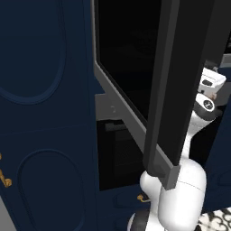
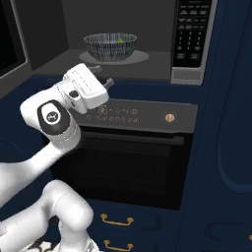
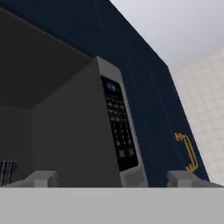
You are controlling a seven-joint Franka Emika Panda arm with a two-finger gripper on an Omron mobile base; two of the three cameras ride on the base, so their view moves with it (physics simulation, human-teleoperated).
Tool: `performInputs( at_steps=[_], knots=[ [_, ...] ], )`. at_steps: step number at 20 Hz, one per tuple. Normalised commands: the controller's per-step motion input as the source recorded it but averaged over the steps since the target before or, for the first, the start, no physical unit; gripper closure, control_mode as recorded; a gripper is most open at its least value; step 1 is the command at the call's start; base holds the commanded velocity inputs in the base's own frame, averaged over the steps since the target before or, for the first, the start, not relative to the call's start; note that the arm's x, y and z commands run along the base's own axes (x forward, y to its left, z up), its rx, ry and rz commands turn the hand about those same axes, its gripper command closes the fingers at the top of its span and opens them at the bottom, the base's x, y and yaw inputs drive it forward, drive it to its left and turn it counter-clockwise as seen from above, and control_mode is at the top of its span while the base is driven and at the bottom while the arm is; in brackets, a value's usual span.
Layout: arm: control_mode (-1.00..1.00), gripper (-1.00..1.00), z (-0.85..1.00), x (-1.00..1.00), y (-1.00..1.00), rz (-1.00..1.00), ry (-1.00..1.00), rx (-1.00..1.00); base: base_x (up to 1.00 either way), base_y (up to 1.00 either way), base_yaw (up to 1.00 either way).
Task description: Pick the broccoli from the sink and place it in the bowl. Then pick the bowl and place it in the microwave. Then close the microwave door and press the start button.
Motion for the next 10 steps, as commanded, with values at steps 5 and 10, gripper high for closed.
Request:
performInputs(
  at_steps=[5, 10],
  knots=[
    [-1.00, -1.00, 0.00, -0.52, 0.35, -0.27, -0.29, -0.30, 0.00, 0.00, 0.00],
    [-1.00, -1.00, 0.00, -0.56, 0.87, -0.10, -0.14, -0.15, 0.00, 0.00, 0.00]
  ],
)
